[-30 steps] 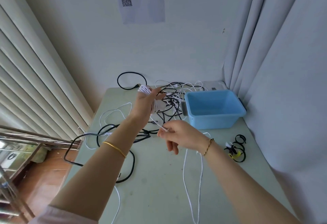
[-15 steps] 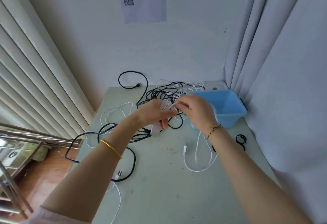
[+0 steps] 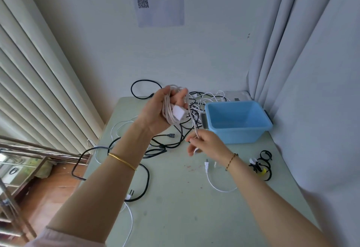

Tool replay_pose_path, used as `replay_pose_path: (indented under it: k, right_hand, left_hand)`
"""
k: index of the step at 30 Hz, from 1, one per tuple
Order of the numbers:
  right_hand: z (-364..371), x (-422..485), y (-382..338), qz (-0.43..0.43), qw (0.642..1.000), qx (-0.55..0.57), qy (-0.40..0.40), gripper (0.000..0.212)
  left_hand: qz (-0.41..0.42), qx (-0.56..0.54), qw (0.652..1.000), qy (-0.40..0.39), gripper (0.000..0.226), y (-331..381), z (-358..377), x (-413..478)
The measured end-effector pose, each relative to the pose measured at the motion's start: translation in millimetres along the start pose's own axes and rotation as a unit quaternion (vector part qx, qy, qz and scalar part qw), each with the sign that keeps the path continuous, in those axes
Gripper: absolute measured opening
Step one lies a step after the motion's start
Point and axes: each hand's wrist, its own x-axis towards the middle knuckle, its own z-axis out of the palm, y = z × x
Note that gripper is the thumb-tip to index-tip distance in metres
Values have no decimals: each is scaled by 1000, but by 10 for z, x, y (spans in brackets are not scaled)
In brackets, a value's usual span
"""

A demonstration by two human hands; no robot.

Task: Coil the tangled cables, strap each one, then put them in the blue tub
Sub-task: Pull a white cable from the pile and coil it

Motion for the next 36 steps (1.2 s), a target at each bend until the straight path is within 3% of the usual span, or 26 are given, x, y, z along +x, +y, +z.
replay_pose_path:
  k: [4,9,12,14,15,18,20,22,24,28,31,33,36]
  right_hand:
    - [60,-116,-151,21,993,31,-112,13]
    - [-16,-169,-403,26,990,-24,-136,9]
    - [-68,-179,-496,9,993,-65,-102,10]
    - [-96,-165,-562,-14,996,-76,-53,10]
    - [-112,-150,-581,-22,996,-77,-28,11]
    - [-182,-120,-610,-33,995,-82,53,12]
    - [-259,-93,-577,-35,990,-77,109,14]
    - [-321,-63,-511,-31,988,-67,133,18]
    - [-335,-48,-446,-34,988,-69,135,22]
    - [-347,-56,-302,-54,987,-30,147,23]
    - [-382,-60,-127,-39,982,-3,185,23]
    - [-387,-55,18,-9,978,43,206,29]
    - [-347,-56,370,71,976,36,201,27]
  left_hand:
    - [85,-30,994,56,27,-21,-53,81]
    - [146,166,966,138,22,-166,-103,112]
    - [181,313,916,174,19,-203,-99,120]
    - [208,466,847,153,18,-218,-166,135]
    - [200,534,809,140,22,-226,-199,137]
    - [129,619,772,67,20,-245,-145,57]
    - [62,623,780,-9,20,-246,-46,-14]
    - [-7,605,794,-59,34,-221,-16,-52]
    - [-33,642,763,-65,23,-200,-21,-56]
    - [-7,718,695,32,11,-199,-110,-32]
    - [51,732,668,127,19,-130,-259,0]
    - [87,700,680,200,27,-66,-342,13]
    - [134,595,731,306,30,58,-428,18]
